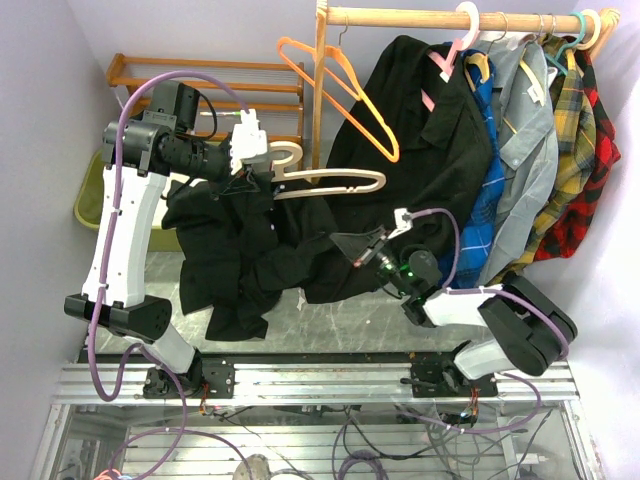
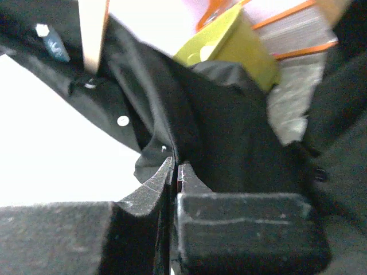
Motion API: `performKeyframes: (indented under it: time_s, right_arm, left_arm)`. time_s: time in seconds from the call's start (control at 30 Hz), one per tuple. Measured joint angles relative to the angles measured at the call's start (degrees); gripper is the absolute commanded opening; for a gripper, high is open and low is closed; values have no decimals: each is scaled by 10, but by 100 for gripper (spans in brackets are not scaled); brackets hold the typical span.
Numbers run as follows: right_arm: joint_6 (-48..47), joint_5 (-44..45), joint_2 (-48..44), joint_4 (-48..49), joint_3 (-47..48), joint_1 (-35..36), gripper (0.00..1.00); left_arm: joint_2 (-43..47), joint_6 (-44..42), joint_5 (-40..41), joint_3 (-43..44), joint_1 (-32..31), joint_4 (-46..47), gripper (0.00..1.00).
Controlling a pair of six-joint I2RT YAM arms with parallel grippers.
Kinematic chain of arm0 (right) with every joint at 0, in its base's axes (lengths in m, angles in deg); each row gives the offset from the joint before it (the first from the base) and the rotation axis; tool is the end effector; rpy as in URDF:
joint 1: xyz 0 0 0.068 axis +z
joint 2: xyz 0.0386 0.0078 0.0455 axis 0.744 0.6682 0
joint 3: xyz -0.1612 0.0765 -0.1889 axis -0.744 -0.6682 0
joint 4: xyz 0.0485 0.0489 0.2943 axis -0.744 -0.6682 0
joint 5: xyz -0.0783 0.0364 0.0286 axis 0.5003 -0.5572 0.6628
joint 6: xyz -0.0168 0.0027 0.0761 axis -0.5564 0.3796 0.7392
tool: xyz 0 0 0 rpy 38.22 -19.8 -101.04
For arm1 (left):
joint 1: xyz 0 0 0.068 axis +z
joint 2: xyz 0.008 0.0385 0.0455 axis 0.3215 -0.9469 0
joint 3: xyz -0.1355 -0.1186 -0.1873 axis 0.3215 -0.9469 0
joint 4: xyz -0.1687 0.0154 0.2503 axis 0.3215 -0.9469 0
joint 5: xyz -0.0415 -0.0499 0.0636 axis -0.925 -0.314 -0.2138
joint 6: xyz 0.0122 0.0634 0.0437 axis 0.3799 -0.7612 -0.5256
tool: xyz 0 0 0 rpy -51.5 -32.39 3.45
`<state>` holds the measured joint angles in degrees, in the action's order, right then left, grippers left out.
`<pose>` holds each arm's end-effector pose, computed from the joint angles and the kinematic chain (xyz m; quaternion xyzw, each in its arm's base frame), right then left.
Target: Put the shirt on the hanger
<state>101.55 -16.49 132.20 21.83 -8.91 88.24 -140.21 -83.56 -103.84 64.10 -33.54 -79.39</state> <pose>0.2357 0.2099 0.1654 0.0155 0.6282 0.5872 0.5102 0.2832 -0.1246 0.4783 0.6236 0.6222 -0.2366 0.4099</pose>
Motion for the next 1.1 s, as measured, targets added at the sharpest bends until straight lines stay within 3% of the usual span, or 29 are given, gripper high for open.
performKeyframes:
  time_s: [0.17, 0.37, 0.57, 0.83, 1.1]
  right_arm:
    - [21, 11, -105, -68, -44, -83, 0]
    - [-31, 49, -206, -206, 2, -98, 0]
    - [-63, 74, -216, -314, 30, -128, 0]
    - [-62, 14, -196, -334, 69, -186, 0]
    - [-75, -12, -214, -411, 104, -216, 0]
  left_arm:
    - [1, -7, 27, -15, -2, 0, 7]
    - [2, -7, 37, -19, -9, 2, 7]
    - [2, -7, 52, -19, -25, 2, 7]
    - [0, -3, 75, -6, -41, 5, 7]
    - [1, -20, 139, -51, -59, 19, 7]
